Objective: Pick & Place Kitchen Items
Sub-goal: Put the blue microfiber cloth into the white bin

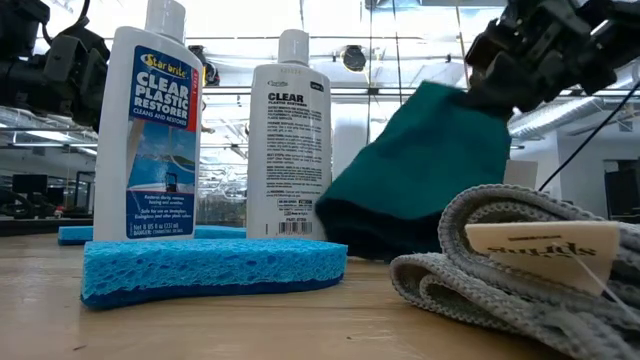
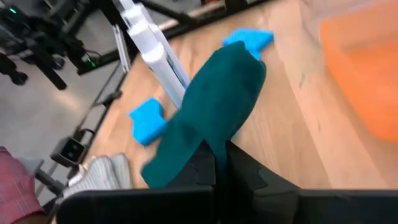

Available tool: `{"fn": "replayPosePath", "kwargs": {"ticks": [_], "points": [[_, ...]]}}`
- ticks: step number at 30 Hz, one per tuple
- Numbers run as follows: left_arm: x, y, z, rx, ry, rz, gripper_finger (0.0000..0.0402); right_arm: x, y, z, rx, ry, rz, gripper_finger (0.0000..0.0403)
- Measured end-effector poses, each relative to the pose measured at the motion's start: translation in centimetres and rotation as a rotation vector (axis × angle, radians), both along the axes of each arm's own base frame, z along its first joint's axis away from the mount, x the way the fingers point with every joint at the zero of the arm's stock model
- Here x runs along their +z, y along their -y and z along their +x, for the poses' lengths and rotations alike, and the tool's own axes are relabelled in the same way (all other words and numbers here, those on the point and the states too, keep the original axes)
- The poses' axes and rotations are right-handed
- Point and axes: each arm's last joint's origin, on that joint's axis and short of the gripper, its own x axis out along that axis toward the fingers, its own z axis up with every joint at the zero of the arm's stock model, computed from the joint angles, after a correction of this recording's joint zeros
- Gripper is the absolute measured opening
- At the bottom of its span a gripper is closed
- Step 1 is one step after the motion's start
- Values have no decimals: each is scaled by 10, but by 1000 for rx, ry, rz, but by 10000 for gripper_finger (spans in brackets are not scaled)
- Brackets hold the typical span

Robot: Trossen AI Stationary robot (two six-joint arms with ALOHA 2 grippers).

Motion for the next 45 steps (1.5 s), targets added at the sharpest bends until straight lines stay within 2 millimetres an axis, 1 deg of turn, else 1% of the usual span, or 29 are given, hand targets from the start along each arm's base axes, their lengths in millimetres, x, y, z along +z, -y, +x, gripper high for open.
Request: {"fn": "replayPosePath", "kwargs": {"ticks": [7,12,17,23,26,31,35,41,45], "points": [[0,0,0,0,-1,0,395,14,-2,-9,-7,88,17,0],[0,0,0,0,0,0,395,23,-3,-12,-3,109,106,0],[0,0,0,0,0,0,395,43,-3,-9,8,150,148,0],[0,0,0,0,0,0,395,68,-2,-7,8,227,107,0],[0,0,0,0,0,0,395,80,-1,-7,-32,264,72,0],[0,0,0,0,0,0,395,95,6,-7,-159,316,-27,0],[0,0,0,0,0,0,395,96,17,-7,-293,324,-134,0],[0,0,0,0,0,0,395,95,40,-8,-584,290,-394,0],[0,0,0,0,0,0,395,101,60,-9,-774,266,-547,0]]}}
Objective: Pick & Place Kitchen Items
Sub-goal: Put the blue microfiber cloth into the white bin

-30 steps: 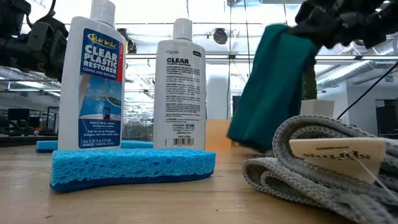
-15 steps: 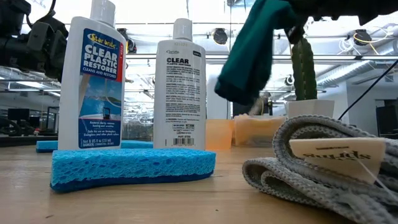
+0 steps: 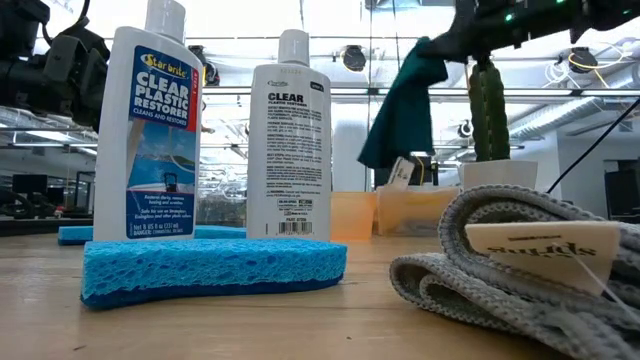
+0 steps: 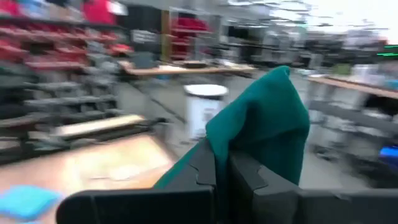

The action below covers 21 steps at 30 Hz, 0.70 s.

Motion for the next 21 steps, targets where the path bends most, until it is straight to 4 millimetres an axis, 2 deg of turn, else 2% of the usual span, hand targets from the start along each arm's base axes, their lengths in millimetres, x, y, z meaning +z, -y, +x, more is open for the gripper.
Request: {"fn": "replayPosePath", "kwargs": {"ticks": [3,9,13,17,21], "points": [[0,0,0,0,0,0,395,12,15,4,20,-30,48,0],[0,0,0,0,0,0,395,52,42,21,386,-104,291,0],[0,0,0,0,-1,0,395,76,59,31,559,-195,469,0],[0,0,0,0,0,0,395,90,70,40,645,-274,593,0],[0,0,0,0,0,0,395,97,72,43,711,-375,659,0]]}}
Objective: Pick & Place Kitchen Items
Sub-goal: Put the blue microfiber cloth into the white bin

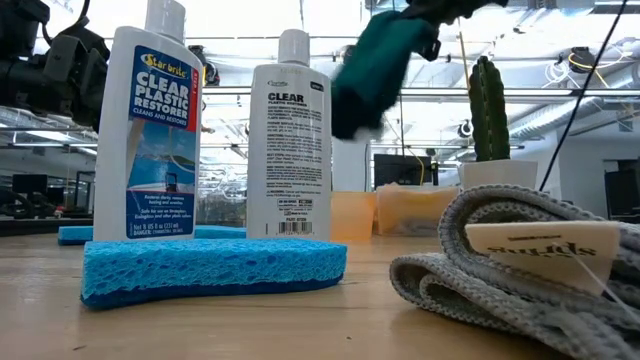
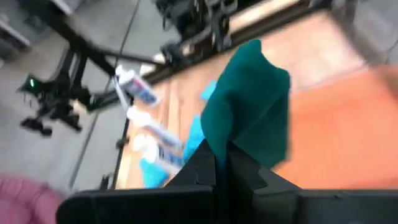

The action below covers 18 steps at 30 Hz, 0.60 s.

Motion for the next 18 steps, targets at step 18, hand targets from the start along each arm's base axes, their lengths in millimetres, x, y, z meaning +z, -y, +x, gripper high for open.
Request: {"fn": "replayPosePath", "kwargs": {"ticks": [18], "points": [[0,0,0,0,0,0,395,-1,-8,-7,-325,-698,-737,0]]}}
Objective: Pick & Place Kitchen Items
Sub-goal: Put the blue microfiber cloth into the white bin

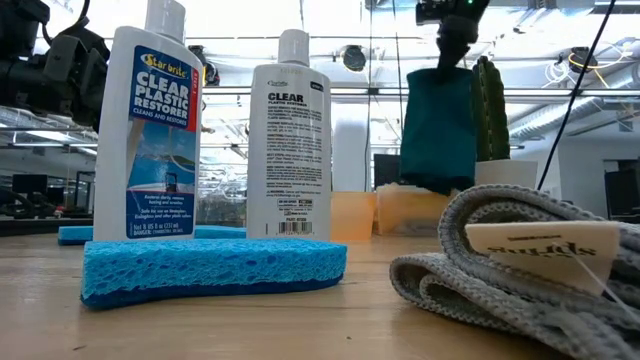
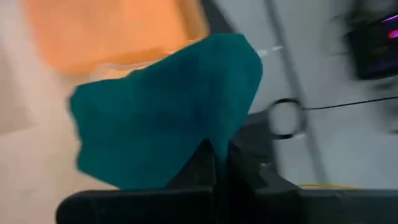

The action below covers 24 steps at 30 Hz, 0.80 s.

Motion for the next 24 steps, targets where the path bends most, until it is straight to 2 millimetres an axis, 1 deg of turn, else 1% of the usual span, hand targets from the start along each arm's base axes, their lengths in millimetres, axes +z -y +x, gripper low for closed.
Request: {"fn": "replayPosePath", "kwargs": {"ticks": [5,8,11,15,21,24], "points": [[0,0,0,0,0,0,395,10,-1,11,8,6,-209,0],[0,0,0,0,0,0,395,15,1,16,34,27,-285,0],[0,0,0,0,0,0,395,16,4,23,67,52,-348,0],[0,0,0,0,0,0,395,6,13,29,113,32,-412,0],[0,0,0,0,0,0,395,-26,29,35,258,-133,-522,0],[0,0,0,0,-1,0,395,-35,35,36,283,-159,-581,0]]}}
